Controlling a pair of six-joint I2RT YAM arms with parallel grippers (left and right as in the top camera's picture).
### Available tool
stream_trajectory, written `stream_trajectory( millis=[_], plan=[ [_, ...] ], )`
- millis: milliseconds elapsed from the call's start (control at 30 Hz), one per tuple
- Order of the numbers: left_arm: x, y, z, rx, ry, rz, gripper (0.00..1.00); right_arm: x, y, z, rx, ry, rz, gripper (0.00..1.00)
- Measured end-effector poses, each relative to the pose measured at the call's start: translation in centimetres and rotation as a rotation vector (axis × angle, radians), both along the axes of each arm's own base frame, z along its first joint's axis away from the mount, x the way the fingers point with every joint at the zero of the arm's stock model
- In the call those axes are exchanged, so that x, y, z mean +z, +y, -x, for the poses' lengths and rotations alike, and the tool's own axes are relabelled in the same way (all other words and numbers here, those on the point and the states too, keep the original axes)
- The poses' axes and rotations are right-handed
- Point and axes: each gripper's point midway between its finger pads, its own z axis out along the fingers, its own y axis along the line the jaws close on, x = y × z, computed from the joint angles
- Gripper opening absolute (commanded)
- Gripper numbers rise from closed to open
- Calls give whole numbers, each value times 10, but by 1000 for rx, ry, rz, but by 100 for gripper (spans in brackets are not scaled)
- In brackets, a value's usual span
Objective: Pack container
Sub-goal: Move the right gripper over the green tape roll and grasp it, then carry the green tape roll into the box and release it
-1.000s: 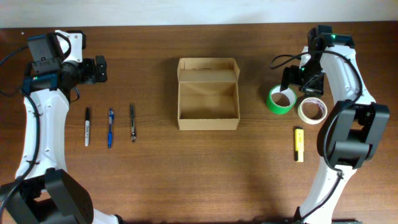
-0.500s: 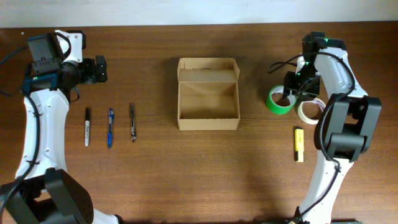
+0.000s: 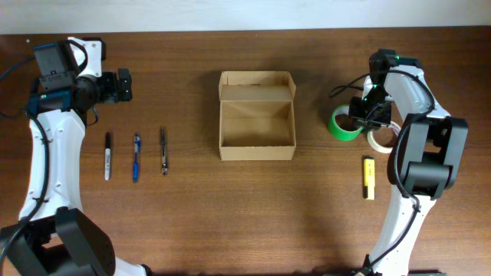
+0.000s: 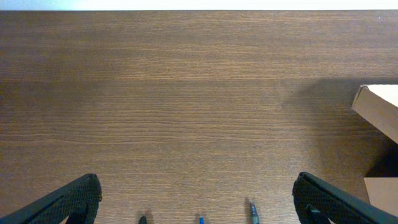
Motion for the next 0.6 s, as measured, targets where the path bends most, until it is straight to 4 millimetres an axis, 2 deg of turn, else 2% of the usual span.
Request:
stream_trajectory(
  millis=[67,267,367,433,500,600],
  plan=[
    [0,0,0,0,0,0,99,0,0,0,4,1,0,9],
    [0,0,0,0,0,0,99,2,4,9,-1,36,-21,5],
    [0,0,0,0,0,0,99,15,9,9,4,44,-53,4],
    [0,0,0,0,0,0,99,35,12,-1,11,8,-63,4],
    [0,0,0,0,0,0,99,67,16,-13,30,-55,-63,4],
    [0,0,0,-2,0,2,99,146,31,-35,98,-238,-44,4]
  ],
)
